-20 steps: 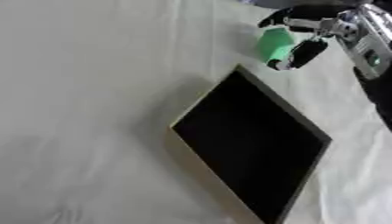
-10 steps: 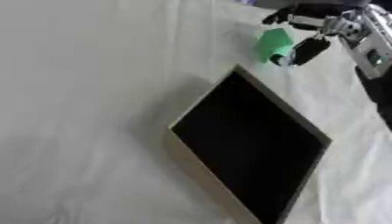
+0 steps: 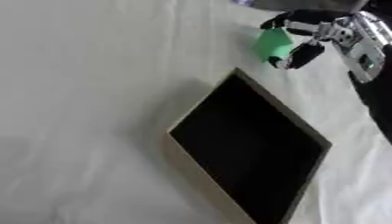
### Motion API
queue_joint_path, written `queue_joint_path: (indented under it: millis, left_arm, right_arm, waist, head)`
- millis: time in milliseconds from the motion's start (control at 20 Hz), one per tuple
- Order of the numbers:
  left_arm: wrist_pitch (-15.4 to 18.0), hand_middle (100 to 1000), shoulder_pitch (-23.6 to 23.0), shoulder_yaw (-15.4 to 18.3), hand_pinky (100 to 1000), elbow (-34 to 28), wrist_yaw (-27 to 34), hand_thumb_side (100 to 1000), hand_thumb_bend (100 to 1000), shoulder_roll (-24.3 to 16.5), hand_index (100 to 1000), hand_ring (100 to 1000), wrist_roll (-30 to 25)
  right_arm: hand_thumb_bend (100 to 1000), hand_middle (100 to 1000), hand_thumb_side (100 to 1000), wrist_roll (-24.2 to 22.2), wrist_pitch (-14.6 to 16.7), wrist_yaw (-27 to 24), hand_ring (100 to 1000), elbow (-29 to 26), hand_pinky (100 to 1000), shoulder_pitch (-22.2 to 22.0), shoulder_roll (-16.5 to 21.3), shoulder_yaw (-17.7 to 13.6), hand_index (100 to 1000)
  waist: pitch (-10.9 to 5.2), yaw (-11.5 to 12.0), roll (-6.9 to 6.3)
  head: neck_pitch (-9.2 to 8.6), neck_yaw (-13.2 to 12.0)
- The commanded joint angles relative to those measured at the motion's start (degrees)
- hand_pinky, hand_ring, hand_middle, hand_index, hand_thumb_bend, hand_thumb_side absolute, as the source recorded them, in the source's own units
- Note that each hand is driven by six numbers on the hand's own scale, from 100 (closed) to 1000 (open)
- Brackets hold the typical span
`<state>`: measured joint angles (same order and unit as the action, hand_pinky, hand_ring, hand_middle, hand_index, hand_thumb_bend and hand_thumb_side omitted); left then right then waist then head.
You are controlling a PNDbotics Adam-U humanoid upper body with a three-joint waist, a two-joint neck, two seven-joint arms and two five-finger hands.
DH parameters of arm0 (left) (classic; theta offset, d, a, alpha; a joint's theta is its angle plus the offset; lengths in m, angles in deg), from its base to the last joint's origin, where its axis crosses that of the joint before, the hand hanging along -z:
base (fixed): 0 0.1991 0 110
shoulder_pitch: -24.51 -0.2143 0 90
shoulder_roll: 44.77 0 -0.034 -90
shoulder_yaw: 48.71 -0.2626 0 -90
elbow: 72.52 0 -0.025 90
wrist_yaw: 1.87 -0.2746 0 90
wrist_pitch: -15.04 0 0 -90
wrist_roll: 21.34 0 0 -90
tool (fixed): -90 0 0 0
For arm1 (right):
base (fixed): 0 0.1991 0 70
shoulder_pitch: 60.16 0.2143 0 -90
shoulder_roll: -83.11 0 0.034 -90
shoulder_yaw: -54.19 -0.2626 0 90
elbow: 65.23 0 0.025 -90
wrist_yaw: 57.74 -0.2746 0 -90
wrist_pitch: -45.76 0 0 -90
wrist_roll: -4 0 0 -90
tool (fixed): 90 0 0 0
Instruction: Pick up objects on the table and place them in the box.
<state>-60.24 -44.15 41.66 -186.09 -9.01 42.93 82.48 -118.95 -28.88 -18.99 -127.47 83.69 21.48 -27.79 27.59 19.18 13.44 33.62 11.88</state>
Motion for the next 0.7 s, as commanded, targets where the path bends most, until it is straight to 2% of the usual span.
queue_joint_path:
  millis: [50, 200, 400, 550, 600, 700]
  left_arm:
    - [-0.1, 647, 0.4, 0.1, 549, -1.0, -0.5, 697, 100, -1.3, 781, 672, -0.1]
    - [-0.1, 646, 0.3, 0.1, 548, -1.0, -0.6, 699, 100, -1.3, 780, 671, -0.1]
    - [-0.1, 646, 0.3, 0.1, 548, -1.0, -0.6, 701, 100, -1.3, 780, 671, -0.1]
    - [-0.2, 645, 0.2, 0.1, 548, -1.0, -0.8, 702, 100, -1.3, 780, 671, -0.1]
    - [-0.2, 645, 0.2, 0.1, 548, -1.0, -0.8, 703, 100, -1.3, 780, 671, -0.2]
    - [-0.3, 645, 0.2, 0.1, 548, -1.0, -0.9, 707, 100, -1.2, 779, 671, -0.4]
  right_arm:
    - [110, 887, 143, 0.0, -0.3, 0.9, 920, 0.4, 871, 0.5, 2.1, -1.2, 1000]
    - [100, 858, 100, -0.1, -0.5, 0.2, 874, 0.8, 838, 0.6, 2.0, -1.5, 985]
    - [100, 813, 100, 0.0, -1.0, -0.8, 815, 1.1, 776, 0.8, 1.7, -1.7, 940]
    - [100, 724, 100, 0.8, -1.2, -1.9, 768, 0.8, 733, 0.8, 1.7, -1.6, 889]
    - [100, 662, 100, 1.3, -1.2, -2.1, 747, 0.6, 719, 0.8, 1.7, -1.6, 846]
    - [100, 614, 100, 2.7, -1.2, -2.4, 721, 0.1, 707, 0.8, 1.7, -1.7, 810]
  waist:
    - [-1.05, 0.0, -0.51]
    - [-0.85, -0.2, -0.52]
    - [-0.66, -0.2, -0.51]
    - [-0.57, -0.3, -0.56]
    - [-0.56, -0.3, -0.55]
    - [-0.57, -0.4, -0.61]
  head:
    - [-0.91, 0.3]
    - [-0.89, 0.3]
    - [-0.98, 0.3]
    - [-0.93, 0.4]
    - [-0.95, 0.4]
    - [-0.9, 0.2]
